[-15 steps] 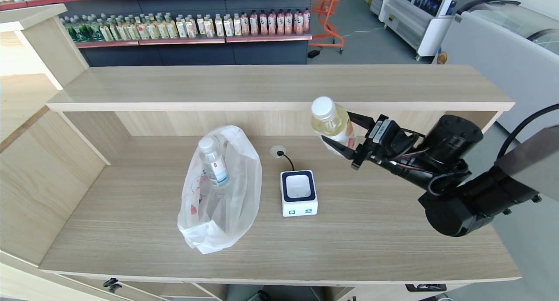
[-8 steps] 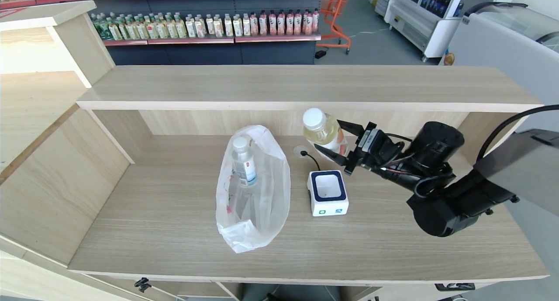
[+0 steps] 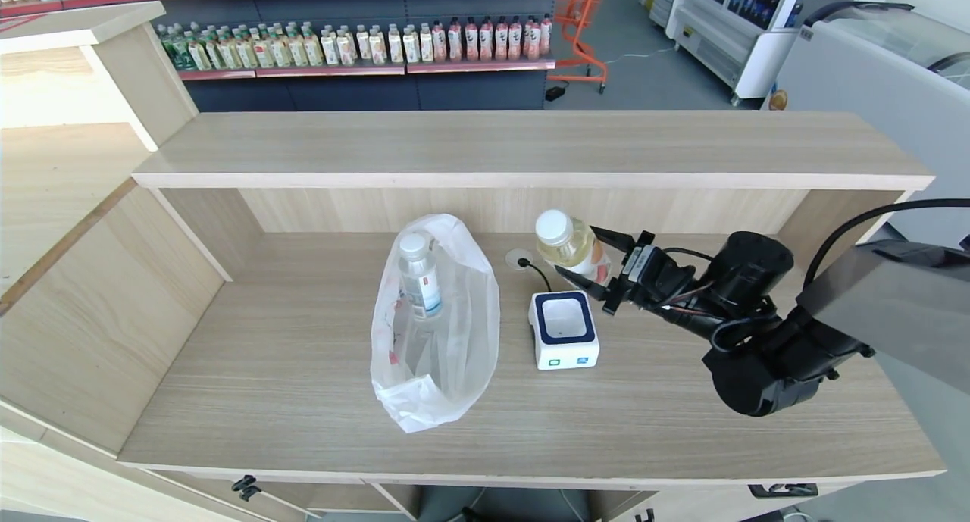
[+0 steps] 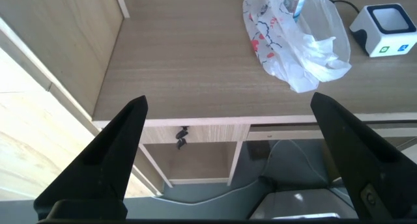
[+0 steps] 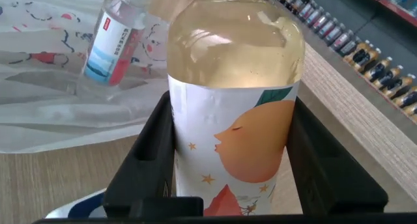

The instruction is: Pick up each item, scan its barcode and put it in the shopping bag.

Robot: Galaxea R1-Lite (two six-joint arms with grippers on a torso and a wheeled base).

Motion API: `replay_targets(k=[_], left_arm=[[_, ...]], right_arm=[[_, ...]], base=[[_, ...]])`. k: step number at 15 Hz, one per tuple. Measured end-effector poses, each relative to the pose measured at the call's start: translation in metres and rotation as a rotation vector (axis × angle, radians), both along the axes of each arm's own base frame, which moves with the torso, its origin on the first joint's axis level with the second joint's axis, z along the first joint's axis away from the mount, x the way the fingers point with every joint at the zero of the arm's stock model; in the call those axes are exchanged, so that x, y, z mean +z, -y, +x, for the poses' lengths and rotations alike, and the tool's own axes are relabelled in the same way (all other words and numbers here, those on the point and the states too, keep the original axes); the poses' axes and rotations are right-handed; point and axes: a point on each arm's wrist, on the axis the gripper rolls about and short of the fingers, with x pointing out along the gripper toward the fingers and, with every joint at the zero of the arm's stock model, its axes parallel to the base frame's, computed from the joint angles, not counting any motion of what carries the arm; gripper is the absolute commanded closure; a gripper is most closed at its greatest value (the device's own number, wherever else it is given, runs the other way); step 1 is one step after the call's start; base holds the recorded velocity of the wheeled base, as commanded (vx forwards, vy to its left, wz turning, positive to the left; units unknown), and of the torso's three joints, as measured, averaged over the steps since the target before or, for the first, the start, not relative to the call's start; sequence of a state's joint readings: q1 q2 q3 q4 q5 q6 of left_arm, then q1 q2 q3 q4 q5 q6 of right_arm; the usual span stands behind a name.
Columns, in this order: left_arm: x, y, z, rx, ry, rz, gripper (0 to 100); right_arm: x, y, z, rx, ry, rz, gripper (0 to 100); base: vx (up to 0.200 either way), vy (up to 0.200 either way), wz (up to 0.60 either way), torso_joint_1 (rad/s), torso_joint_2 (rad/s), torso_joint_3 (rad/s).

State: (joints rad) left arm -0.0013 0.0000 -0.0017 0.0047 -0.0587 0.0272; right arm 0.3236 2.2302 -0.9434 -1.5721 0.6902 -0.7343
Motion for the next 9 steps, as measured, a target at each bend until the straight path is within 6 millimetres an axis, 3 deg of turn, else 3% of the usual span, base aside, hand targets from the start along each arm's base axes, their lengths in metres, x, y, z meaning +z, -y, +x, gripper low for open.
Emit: replay_targets(k=[9], left_arm=[[0.000,0.000,0.000,0.000,-0.001,0.000,0]], right_arm=[[-0.027,0.003,0.012,0.022,-0.021,-0.047,100]], base=[[0.000,0.000,0.00,0.000,0.00,0.000]])
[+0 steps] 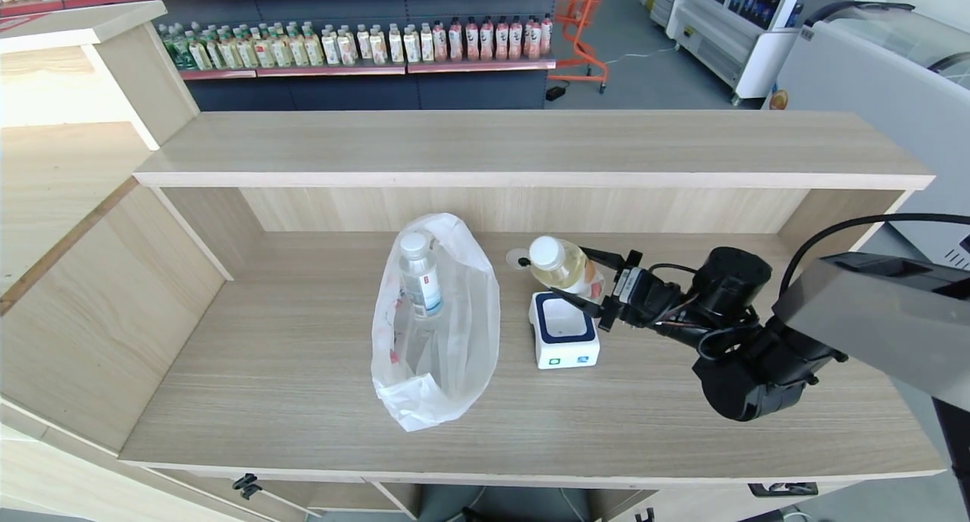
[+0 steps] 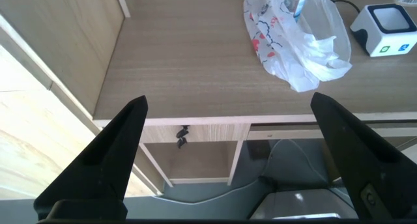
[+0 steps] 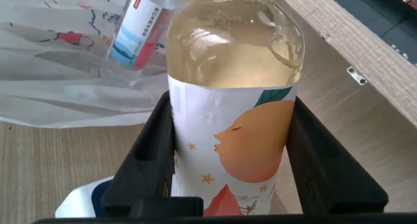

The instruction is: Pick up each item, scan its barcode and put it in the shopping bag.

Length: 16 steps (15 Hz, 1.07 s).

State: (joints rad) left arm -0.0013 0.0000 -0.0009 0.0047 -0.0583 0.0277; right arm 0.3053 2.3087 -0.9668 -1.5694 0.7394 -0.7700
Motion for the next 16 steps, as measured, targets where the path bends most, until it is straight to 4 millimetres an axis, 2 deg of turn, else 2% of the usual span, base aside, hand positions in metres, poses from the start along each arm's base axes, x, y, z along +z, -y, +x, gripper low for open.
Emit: replay_targets(k=[5,10,16], left_arm=[[0.000,0.000,0.000,-0.001,0.001,0.000,0],[0.000,0.000,0.000,0.000,0.001,0.000,0],[0.000,0.000,0.000,0.000,0.001,0.000,0]], right_arm=[[-0.015,-0.001,0.008,0.018,-0.008,-0.017,100],[-0.019,-0.009,0.024,0.055,0.052,-0.019,100],[-0.023,-0.009,0.027,0.057,0.067,-0.028,100]], base=[[0.000,0.000,0.00,0.000,0.00,0.000],[0.000,0.000,0.00,0.000,0.00,0.000],[0.000,0.000,0.00,0.000,0.00,0.000]])
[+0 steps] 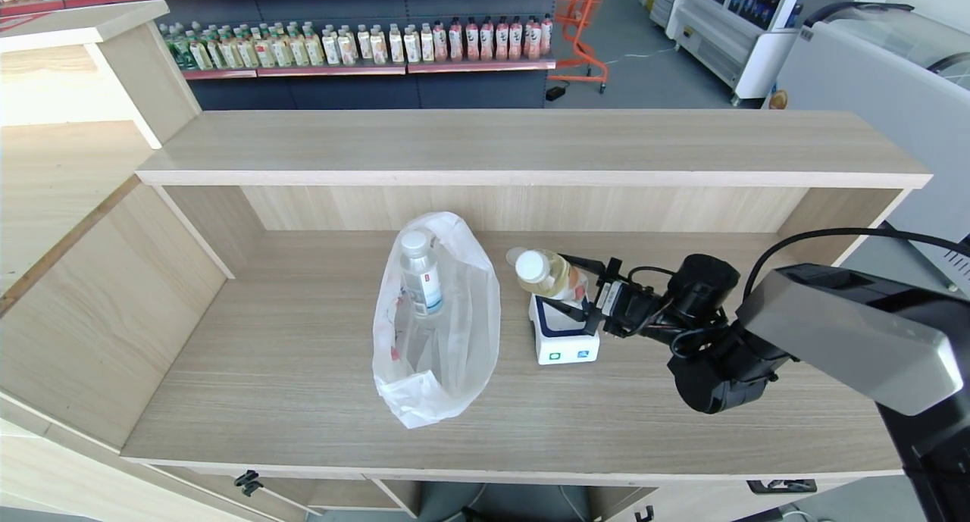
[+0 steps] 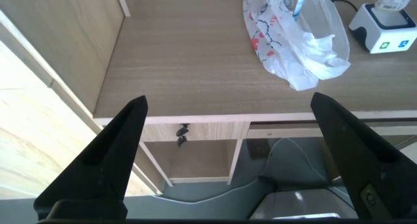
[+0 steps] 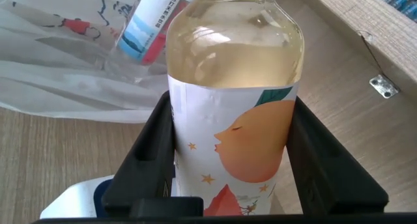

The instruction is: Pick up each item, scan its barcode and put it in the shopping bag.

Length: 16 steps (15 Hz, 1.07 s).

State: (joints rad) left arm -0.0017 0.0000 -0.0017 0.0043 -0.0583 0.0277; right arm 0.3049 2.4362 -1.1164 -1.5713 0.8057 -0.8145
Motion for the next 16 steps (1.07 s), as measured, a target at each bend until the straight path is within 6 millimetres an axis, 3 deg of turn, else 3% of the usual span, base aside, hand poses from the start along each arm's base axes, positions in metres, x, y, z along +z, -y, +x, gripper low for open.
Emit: replay_targets(k=[6,8,11,13,16], left_arm=[[0.000,0.000,0.000,0.000,0.000,0.000,0],[0.000,0.000,0.000,0.000,0.000,0.000,0],[0.000,0.000,0.000,0.000,0.000,0.000,0],[0.000,0.000,0.000,0.000,0.000,0.000,0],[0.000,0.000,0.000,0.000,0.000,0.000,0]], right_arm=[[0.008,0.004,-0.001,-0.008,0.006,0.005,100],[0.018,0.007,-0.006,-0.002,-0.014,0.025,100],[0.048,0.013,-0.026,0.026,-0.122,0.100,100],[0.066,0.020,-0.050,0.038,-0.318,0.207,100],[0.086,0.031,-0.073,-0.074,-0.490,0.403,100]], base=[[0.000,0.000,0.00,0.000,0.00,0.000],[0.000,0.000,0.00,0.000,0.00,0.000],[0.000,0.000,0.00,0.000,0.00,0.000],[0.000,0.000,0.00,0.000,0.00,0.000],[0.000,0.000,0.00,0.000,0.00,0.000]])
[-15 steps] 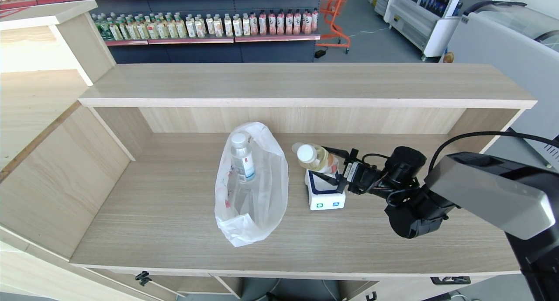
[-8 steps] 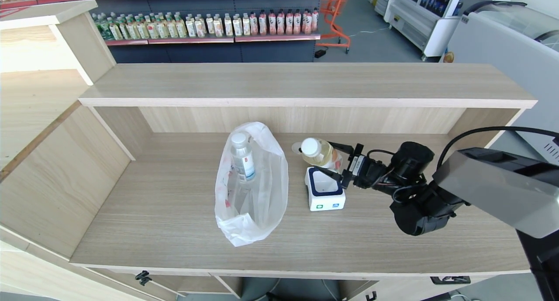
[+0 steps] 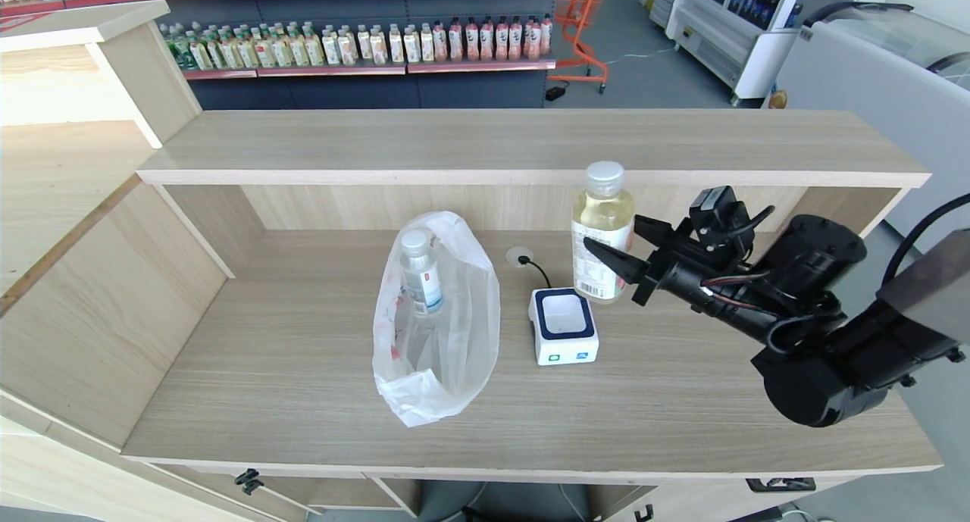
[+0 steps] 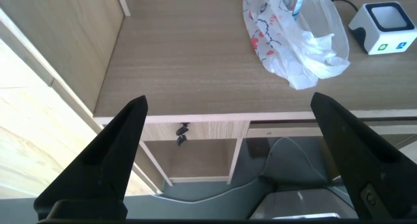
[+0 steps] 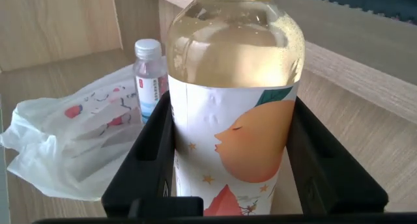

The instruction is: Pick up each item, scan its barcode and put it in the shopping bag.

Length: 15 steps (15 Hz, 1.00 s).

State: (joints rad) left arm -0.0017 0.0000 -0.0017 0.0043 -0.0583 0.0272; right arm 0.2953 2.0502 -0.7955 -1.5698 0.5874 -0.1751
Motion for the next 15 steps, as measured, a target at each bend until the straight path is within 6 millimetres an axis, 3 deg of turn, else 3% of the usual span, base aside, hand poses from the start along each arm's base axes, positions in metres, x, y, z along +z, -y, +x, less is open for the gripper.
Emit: replay_targets(k=[14,15], left_arm=[[0.000,0.000,0.000,-0.001,0.000,0.001,0],[0.000,0.000,0.000,-0.001,0.000,0.000,0]], right_arm=[[0.008,0.002,-0.035,-0.004,-0.054,0.023,100],[0.008,0.002,-0.037,0.002,-0.072,0.031,100]], base=[[0.000,0.000,0.00,0.000,0.00,0.000],[0.000,0.200,0.00,0.002,0.00,0.002]])
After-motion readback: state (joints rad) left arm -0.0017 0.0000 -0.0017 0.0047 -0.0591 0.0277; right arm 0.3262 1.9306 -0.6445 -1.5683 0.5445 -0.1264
